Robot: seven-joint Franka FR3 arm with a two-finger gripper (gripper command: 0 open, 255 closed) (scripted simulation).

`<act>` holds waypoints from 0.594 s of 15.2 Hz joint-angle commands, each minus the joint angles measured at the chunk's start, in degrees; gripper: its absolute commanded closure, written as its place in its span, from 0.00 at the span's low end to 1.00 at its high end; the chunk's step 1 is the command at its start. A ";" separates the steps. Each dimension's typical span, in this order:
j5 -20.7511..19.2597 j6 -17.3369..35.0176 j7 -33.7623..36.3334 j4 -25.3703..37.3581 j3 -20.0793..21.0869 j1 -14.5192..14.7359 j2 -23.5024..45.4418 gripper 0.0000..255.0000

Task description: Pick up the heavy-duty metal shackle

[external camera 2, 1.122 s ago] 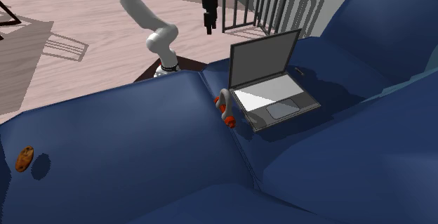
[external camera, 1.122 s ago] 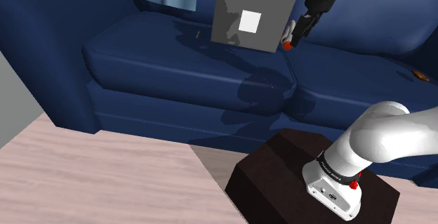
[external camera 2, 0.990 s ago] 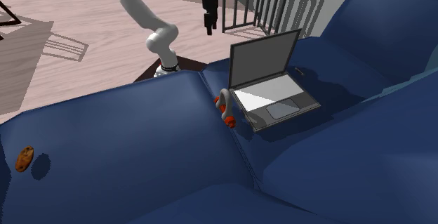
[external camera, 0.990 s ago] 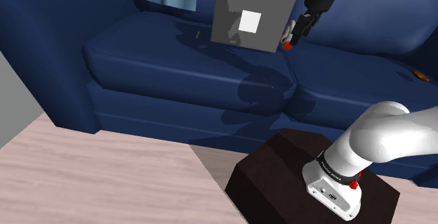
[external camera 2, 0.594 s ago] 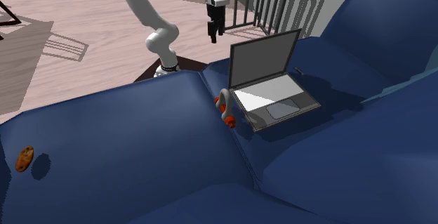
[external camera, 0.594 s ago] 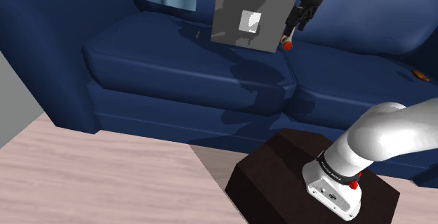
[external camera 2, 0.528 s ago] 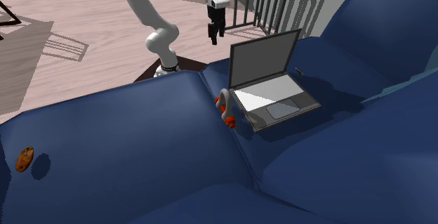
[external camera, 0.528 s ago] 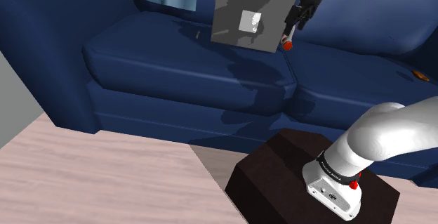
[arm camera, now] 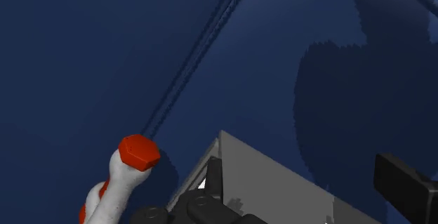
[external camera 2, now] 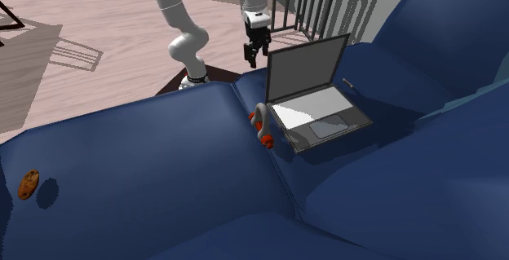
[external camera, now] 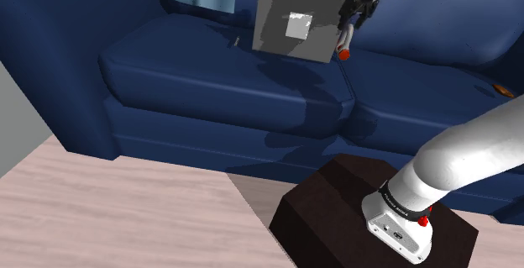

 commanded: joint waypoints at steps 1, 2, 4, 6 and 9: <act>1.62 -0.19 -0.48 3.41 -1.81 -0.80 3.35 0.00; 2.56 -0.23 -0.83 5.16 -2.74 -1.24 5.19 0.00; 4.61 -0.48 -1.57 8.77 -4.59 -2.16 8.94 0.00; 6.93 -0.95 -2.36 12.56 -6.35 -3.23 12.80 0.00; 10.85 -2.14 -3.55 18.62 -8.72 -5.28 18.81 0.00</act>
